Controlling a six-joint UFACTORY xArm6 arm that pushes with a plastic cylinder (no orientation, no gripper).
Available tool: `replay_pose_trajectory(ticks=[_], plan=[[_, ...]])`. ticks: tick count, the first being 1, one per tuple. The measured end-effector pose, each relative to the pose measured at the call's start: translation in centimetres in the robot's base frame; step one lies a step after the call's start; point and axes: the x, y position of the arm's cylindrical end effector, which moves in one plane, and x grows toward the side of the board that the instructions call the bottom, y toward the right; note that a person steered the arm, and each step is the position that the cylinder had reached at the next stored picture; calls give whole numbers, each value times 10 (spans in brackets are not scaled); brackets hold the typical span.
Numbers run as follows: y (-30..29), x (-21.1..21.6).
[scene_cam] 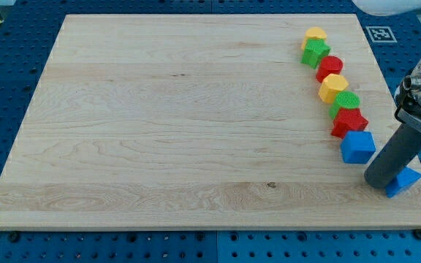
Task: Move your arm to yellow heart
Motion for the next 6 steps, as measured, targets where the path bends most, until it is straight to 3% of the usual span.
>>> replay_pose_trajectory(ticks=[1, 3, 4, 6], plan=[[-31, -9], [-101, -67], [-132, -123], [-129, -281]])
